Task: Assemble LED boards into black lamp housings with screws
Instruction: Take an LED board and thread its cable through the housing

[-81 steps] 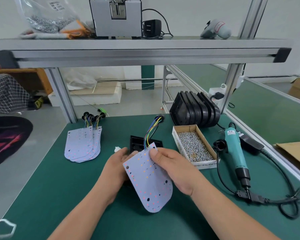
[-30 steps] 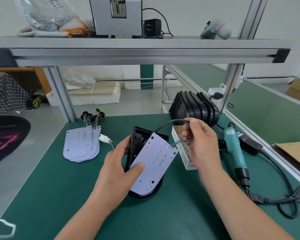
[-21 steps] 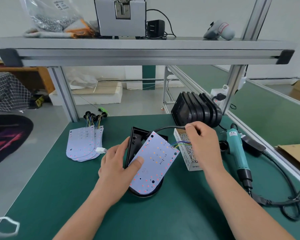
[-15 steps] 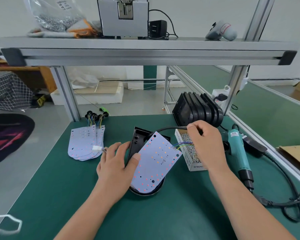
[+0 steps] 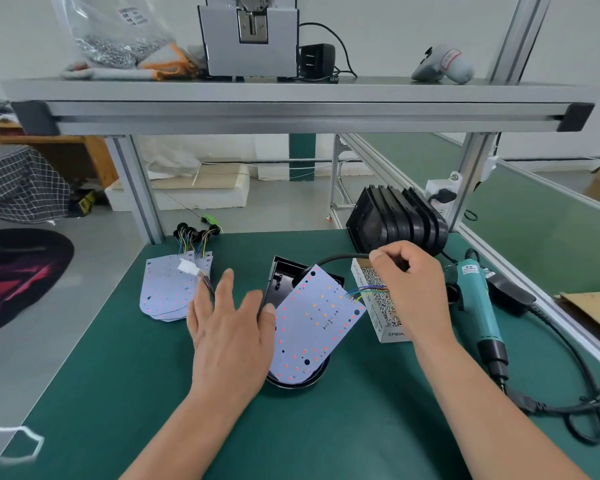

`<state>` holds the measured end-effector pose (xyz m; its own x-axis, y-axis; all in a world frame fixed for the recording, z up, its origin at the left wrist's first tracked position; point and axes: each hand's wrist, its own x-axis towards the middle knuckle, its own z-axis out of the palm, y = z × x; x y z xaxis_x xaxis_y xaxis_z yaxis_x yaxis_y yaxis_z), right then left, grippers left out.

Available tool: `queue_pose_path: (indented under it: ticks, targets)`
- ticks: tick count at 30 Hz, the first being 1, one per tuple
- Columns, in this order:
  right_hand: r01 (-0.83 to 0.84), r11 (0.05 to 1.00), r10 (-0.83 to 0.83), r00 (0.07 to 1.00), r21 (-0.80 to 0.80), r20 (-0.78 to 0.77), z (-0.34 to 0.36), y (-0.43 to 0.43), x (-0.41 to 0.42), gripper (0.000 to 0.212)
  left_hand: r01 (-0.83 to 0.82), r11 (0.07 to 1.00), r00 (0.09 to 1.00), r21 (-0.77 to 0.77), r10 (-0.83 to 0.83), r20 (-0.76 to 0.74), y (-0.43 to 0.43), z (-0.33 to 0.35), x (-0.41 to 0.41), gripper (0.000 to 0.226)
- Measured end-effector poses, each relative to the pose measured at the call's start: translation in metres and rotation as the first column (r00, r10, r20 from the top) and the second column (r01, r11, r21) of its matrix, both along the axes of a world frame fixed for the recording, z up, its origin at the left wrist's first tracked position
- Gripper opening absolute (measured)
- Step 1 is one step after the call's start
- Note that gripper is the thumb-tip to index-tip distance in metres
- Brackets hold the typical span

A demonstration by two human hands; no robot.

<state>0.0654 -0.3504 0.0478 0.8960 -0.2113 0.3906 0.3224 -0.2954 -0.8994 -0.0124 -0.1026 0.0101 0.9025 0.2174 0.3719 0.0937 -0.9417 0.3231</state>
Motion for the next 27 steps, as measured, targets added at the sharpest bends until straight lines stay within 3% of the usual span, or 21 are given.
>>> queue_pose_path:
  ticks: [5, 10, 13, 15, 17, 19, 21, 24, 27]
  targets:
    - [-0.033, 0.997, 0.034, 0.999, 0.065, -0.008, 0.002, -0.006, 0.003, 0.004, -0.009, 0.998, 1.000, 0.064, 0.009, 0.002, 0.003, 0.003, 0.001, 0.049]
    - [-0.052, 0.998, 0.052, 0.999, 0.017, -0.012, 0.003, -0.011, 0.005, 0.007, 0.003, 1.000, 0.987, -0.029, -0.008, -0.159, 0.003, -0.001, 0.002, 0.045]
    - [-0.039, 0.999, 0.039, 0.999, 0.010, -0.020, 0.002, -0.010, 0.004, 0.002, -0.009, 1.000, 0.986, 0.000, 0.009, -0.165, 0.001, 0.001, 0.001, 0.046]
    - [-0.030, 0.997, 0.033, 0.999, 0.066, -0.037, 0.000, -0.006, 0.002, 0.005, -0.008, 1.000, 0.994, -0.021, 0.006, -0.106, 0.000, 0.001, 0.000, 0.041]
    - [-0.048, 0.970, 0.071, 0.994, 0.237, -0.087, -0.002, 0.002, -0.003, 0.010, 0.061, 0.981, 0.997, -0.183, -0.067, -0.026, -0.003, 0.000, -0.001, 0.026]
    - [-0.049, 0.913, 0.123, 0.980, 0.406, -0.158, -0.004, 0.013, -0.008, 0.009, 0.121, 0.906, 0.993, -0.406, -0.114, 0.042, -0.005, 0.001, -0.001, 0.026]
    - [-0.034, 0.886, 0.147, 0.967, 0.463, -0.210, -0.006, 0.023, -0.011, 0.011, 0.098, 0.813, 0.995, -0.575, -0.087, 0.047, -0.006, 0.000, -0.003, 0.024]
    - [-0.016, 0.854, 0.153, 0.963, 0.520, -0.223, -0.006, 0.031, -0.012, 0.012, 0.068, 0.710, 0.997, -0.701, -0.035, 0.062, -0.008, -0.002, -0.005, 0.015]
    - [-0.005, 0.800, 0.157, 0.967, 0.600, -0.201, -0.004, 0.037, -0.014, 0.011, 0.059, 0.545, 0.997, -0.837, 0.016, 0.080, -0.009, 0.001, -0.004, 0.018]
